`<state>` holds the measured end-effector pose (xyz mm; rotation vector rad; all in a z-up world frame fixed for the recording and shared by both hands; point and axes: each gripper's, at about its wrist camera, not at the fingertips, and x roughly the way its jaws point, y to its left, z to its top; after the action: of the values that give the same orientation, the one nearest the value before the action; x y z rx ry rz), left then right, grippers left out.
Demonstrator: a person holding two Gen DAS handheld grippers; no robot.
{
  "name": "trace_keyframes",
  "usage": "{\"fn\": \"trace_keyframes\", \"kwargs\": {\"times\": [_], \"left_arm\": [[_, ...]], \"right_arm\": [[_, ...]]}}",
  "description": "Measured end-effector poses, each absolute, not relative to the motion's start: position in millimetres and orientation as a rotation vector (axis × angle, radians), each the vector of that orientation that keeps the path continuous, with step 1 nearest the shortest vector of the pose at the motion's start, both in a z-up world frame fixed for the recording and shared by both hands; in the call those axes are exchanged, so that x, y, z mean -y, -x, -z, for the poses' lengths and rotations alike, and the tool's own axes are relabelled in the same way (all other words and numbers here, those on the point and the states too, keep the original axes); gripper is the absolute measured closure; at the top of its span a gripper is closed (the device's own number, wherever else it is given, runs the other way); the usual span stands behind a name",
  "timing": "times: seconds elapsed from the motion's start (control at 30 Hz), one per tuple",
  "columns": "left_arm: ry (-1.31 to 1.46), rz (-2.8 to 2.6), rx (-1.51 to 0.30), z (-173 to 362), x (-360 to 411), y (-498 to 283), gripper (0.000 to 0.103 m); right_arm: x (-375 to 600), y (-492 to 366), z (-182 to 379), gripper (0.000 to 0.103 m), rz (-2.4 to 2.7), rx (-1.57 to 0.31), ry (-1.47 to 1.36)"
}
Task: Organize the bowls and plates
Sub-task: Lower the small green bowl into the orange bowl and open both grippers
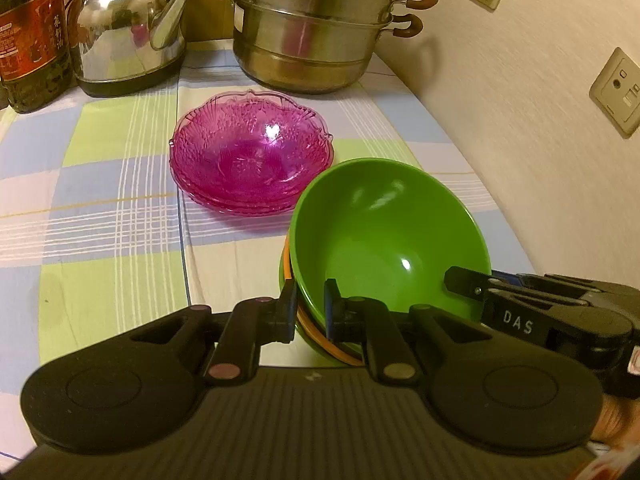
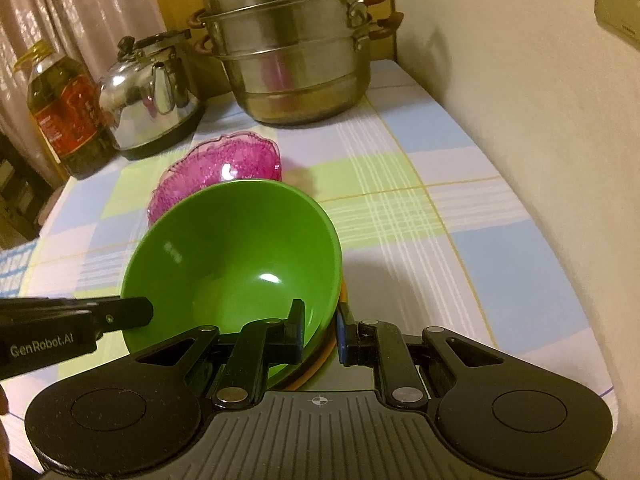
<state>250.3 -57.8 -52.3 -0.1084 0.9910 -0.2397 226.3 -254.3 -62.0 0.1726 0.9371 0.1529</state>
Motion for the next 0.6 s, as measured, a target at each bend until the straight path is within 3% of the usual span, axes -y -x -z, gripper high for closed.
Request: {"fn": "trace_keyframes", "kwargs": {"times": [0.17, 0.27, 0.33, 0.6], "left_arm": [[0.136, 0.232, -0.997, 52.5, 56.5, -249.9, 0.09], [0.141, 0.227, -0.994, 52.8, 54.5, -249.3, 0.087], [0.149, 0.226, -0.99, 52.6, 53.1, -247.2, 0.085], [0.22, 0.212, -0.932, 40.8, 44.2, -229.2, 0.081]], "right_arm": [[250.1, -225.4, 66.4, 0.087, -0.137, -0.938, -0.126], [254.1, -225.0, 66.9, 0.082, -0.146, -0.933, -0.15], [258.7, -223.1, 64.1, 0.073, -0.135, -0.917, -0.17], [270.5, -206.4, 45.1, 0.067, -0.121, -0.882, -0.233]]}}
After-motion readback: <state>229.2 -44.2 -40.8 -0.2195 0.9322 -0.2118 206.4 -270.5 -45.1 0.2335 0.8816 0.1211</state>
